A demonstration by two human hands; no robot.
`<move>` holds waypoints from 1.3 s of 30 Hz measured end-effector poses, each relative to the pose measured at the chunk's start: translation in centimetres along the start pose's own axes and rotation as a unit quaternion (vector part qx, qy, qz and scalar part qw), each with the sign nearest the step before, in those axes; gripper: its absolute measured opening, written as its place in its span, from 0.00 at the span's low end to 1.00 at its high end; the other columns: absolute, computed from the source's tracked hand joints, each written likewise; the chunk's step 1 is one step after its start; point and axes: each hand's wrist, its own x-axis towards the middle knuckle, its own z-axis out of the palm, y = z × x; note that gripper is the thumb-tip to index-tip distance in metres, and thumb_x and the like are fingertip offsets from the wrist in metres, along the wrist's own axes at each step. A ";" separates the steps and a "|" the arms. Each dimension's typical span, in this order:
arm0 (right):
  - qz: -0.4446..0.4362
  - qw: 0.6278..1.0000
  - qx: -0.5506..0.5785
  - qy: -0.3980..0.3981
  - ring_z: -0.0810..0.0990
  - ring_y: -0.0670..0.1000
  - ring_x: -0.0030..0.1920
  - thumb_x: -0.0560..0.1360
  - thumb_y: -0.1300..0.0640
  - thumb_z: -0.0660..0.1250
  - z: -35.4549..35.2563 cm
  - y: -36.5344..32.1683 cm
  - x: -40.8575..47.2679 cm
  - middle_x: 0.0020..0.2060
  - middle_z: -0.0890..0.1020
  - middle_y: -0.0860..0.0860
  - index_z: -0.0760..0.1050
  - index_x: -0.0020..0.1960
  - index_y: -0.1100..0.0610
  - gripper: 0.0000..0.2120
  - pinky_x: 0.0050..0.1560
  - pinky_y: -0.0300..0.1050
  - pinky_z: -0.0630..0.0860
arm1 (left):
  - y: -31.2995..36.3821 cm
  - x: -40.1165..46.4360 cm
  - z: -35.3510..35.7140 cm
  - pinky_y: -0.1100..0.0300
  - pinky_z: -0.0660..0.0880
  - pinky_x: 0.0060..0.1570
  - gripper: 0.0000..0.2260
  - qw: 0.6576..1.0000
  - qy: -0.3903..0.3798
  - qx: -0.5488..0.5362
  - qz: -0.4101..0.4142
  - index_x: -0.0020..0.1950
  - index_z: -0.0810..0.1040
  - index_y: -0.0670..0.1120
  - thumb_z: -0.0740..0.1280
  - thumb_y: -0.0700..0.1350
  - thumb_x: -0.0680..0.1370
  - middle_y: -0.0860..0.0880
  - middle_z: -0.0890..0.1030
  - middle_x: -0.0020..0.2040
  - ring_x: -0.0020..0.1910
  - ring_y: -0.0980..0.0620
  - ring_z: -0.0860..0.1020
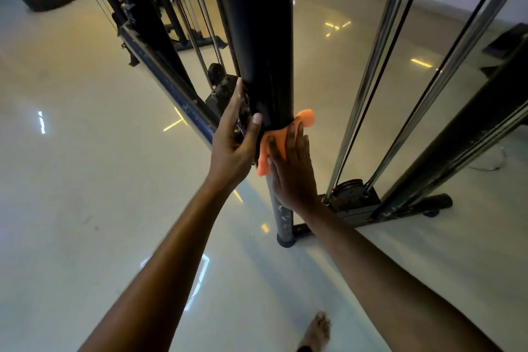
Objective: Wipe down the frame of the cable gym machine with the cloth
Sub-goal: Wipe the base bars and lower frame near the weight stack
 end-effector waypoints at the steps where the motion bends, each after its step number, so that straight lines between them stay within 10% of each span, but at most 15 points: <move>1: -0.002 1.000 0.006 0.008 0.45 0.70 0.87 0.90 0.48 0.53 -0.3 -0.3 0.7 0.87 0.41 0.62 0.47 0.88 0.50 0.29 0.81 0.74 0.57 | -0.3 -0.2 0.0 0.35 0.68 0.78 0.32 1.000 -0.002 0.019 0.011 0.88 0.53 0.46 0.64 0.48 0.87 0.46 0.61 0.87 0.86 0.46 0.60; 7: -0.026 0.996 0.018 0.086 0.46 0.69 0.87 0.90 0.44 0.57 -0.3 -0.1 2.9 0.87 0.40 0.60 0.49 0.85 0.55 0.31 0.85 0.69 0.56 | -2.4 -1.0 0.4 0.37 0.64 0.81 0.32 0.982 0.020 0.175 0.065 0.89 0.51 0.46 0.62 0.50 0.89 0.47 0.56 0.88 0.87 0.50 0.54; 13: 0.010 1.000 0.012 0.002 0.46 0.67 0.87 0.90 0.49 0.53 4.2 2.5 -4.2 0.87 0.40 0.60 0.48 0.88 0.52 0.29 0.79 0.74 0.61 | -6.7 -1.3 0.9 0.39 0.62 0.82 0.30 0.944 0.033 0.297 0.142 0.88 0.48 0.48 0.60 0.45 0.90 0.46 0.54 0.88 0.88 0.47 0.52; 22: -0.040 0.989 0.041 0.139 0.46 0.64 0.88 0.88 0.55 0.62 4.8 2.9 -0.5 0.87 0.39 0.56 0.45 0.88 0.52 0.36 0.83 0.70 0.58 | -11.0 -1.8 1.2 0.33 0.62 0.79 0.27 0.867 0.076 0.427 0.245 0.87 0.58 0.45 0.56 0.55 0.90 0.39 0.51 0.88 0.87 0.39 0.52; 39: -0.107 0.983 0.008 0.149 0.45 0.59 0.88 0.90 0.49 0.57 16.0 10.4 -11.0 0.88 0.36 0.52 0.43 0.90 0.48 0.34 0.82 0.66 0.64 | -20.8 -6.1 3.6 0.39 0.46 0.85 0.27 0.755 0.186 0.535 0.331 0.89 0.50 0.53 0.54 0.53 0.90 0.47 0.44 0.89 0.88 0.45 0.41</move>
